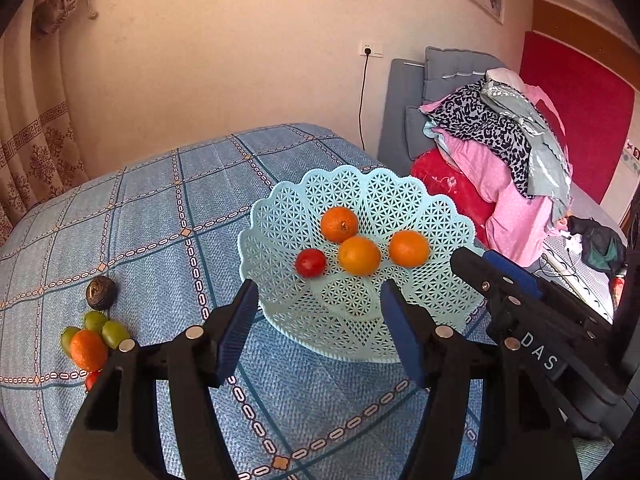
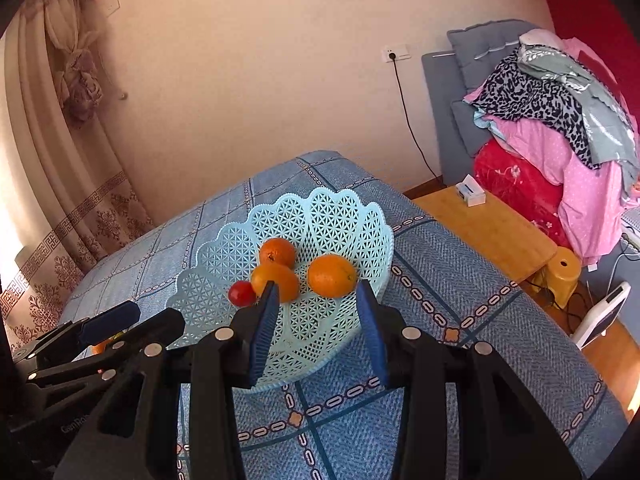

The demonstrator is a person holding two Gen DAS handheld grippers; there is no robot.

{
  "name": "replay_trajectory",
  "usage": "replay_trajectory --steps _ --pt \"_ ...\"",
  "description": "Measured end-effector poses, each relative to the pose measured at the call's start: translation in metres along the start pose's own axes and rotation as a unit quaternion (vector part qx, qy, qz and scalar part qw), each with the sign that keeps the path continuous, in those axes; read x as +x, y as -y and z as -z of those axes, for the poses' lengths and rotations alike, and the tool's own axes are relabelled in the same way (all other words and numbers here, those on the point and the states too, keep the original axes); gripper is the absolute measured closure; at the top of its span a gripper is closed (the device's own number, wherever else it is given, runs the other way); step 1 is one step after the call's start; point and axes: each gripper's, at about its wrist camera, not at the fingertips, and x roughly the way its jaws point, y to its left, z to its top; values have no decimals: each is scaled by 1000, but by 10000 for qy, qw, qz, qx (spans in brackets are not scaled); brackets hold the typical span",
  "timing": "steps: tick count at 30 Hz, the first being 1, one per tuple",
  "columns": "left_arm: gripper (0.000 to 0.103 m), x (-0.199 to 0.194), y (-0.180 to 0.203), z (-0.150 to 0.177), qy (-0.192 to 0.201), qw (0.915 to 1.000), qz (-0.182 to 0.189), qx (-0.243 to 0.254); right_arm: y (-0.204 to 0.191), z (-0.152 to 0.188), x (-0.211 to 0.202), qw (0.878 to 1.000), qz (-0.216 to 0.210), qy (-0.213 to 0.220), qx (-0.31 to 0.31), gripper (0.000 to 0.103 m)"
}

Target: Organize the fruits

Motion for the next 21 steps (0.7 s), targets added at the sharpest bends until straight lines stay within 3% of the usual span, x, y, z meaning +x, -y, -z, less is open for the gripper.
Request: replay_trajectory --steps 21 --pt "36 -27 -52 9 164 9976 -468 -480 -20 7 -9 9996 -160 8 -214 62"
